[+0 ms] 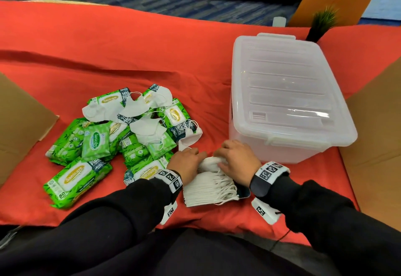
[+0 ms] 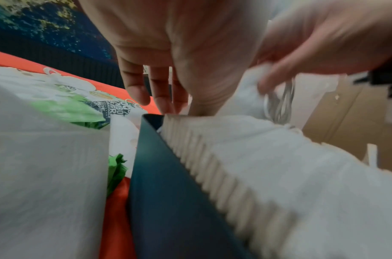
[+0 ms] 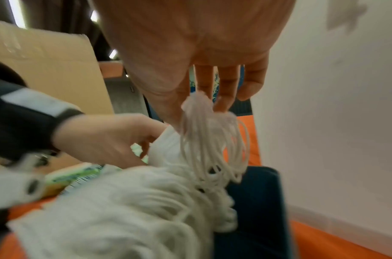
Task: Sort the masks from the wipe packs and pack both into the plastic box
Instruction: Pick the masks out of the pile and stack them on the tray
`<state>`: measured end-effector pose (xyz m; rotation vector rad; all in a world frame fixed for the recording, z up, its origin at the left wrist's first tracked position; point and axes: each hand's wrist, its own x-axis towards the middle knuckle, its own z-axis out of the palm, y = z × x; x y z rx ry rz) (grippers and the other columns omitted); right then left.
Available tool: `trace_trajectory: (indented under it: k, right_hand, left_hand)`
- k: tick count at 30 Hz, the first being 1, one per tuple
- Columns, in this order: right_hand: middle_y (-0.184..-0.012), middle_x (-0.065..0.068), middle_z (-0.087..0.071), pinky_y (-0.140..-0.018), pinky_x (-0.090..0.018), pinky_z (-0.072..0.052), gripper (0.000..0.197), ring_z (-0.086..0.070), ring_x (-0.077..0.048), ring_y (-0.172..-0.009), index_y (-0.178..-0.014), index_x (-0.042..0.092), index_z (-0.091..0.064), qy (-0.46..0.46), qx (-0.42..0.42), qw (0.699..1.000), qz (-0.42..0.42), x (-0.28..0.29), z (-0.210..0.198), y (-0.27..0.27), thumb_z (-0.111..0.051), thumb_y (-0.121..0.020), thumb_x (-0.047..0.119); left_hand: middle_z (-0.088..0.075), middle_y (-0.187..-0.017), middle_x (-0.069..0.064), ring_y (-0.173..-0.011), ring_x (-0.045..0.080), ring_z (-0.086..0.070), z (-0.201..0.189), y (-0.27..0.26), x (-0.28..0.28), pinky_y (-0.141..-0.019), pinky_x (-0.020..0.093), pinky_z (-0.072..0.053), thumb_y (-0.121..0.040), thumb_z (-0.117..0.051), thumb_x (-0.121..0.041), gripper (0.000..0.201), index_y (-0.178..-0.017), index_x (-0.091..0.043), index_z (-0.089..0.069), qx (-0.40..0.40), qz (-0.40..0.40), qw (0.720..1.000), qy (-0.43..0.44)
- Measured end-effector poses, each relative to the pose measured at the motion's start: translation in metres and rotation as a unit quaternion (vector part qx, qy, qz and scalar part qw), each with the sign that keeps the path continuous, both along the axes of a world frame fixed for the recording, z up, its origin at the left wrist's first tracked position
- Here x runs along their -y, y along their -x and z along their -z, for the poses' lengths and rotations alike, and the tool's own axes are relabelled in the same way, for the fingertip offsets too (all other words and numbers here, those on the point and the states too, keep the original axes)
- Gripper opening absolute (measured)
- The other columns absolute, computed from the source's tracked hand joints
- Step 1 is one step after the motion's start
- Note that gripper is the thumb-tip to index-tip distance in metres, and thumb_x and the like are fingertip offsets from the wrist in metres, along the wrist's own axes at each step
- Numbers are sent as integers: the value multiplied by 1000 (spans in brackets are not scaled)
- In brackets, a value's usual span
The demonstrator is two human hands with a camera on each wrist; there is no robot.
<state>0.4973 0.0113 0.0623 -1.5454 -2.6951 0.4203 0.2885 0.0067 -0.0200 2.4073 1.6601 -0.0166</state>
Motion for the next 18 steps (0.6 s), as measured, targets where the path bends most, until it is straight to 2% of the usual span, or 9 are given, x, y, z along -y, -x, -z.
trace_trajectory:
  k: [2,4,6,8,9,11,14,16,18]
  right_hand:
    - [-113,7,-64,-92,-38,-44,33,-61,-23,-110,-117,35,-67,30,46,998,15,-13,15,-9,-62,-85,31]
    - [-110,7,-69,-93,-37,-44,30,-63,-23,-108,-111,33,-68,53,69,996,33,-18,29,-19,-63,-81,29]
    - [-105,5,-71,-93,-37,-40,27,-59,-24,-108,-107,32,-67,56,102,992,39,-20,43,-25,-65,-81,29]
    - [-101,4,-72,-92,-39,-35,25,-55,-24,-109,-107,32,-67,47,133,989,40,-19,55,-25,-64,-82,32]
    - [-100,3,-72,-91,-40,-34,25,-54,-25,-108,-107,33,-68,39,141,988,43,-18,60,-23,-63,-82,32]
    - [-94,4,-72,-87,-41,-35,23,-56,-27,-102,-100,32,-74,14,154,987,46,-14,65,-20,-68,-78,29]
    - [-75,6,-65,-72,-40,-43,21,-59,-28,-78,-75,32,-77,-27,170,984,48,-9,73,-21,-84,-56,26]
    - [-80,6,-66,-73,-42,-45,20,-60,-28,-80,-81,32,-78,-36,162,985,51,-8,78,-22,-81,-62,28]
    - [-98,6,-69,-85,-42,-40,26,-61,-27,-96,-103,34,-76,-18,140,988,59,-8,78,-23,-68,-78,31]
  left_hand:
    - [-58,-107,-3,-100,25,-61,-5,3,-2,-70,37,-50,-85,-65,-26,38,-121,-32,-53,34,-18,999,38]
    - [-59,-110,-7,-94,17,-59,-12,11,-3,-74,31,-47,-80,-72,-23,42,-118,-31,-57,110,-42,987,105]
    - [-62,-102,-10,-83,12,-57,-21,21,-2,-73,28,-45,-77,-79,-26,37,-110,-29,-61,189,-60,969,146]
    - [-68,-96,-11,-83,12,-62,-27,27,3,-79,32,-52,-82,-75,-28,21,-101,-29,-68,224,-56,964,133]
    - [-71,-100,-10,-89,13,-65,-29,28,6,-84,34,-53,-87,-70,-30,16,-102,-27,-72,210,-41,969,124]
    - [-73,-111,-5,-102,19,-66,-29,20,16,-89,36,-51,-97,-56,-34,24,-109,-24,-73,133,8,984,116]
    - [-69,-106,5,-100,29,-63,-24,4,32,-79,39,-50,-103,-38,-46,39,-99,-17,-65,28,38,994,100]
    - [-67,-105,6,-99,30,-63,-21,-3,38,-78,40,-50,-103,-33,-51,45,-97,-17,-61,-9,36,995,94]
    - [-67,-107,7,-101,30,-63,-19,-3,37,-79,40,-50,-103,-33,-52,46,-99,-16,-61,-9,36,994,98]
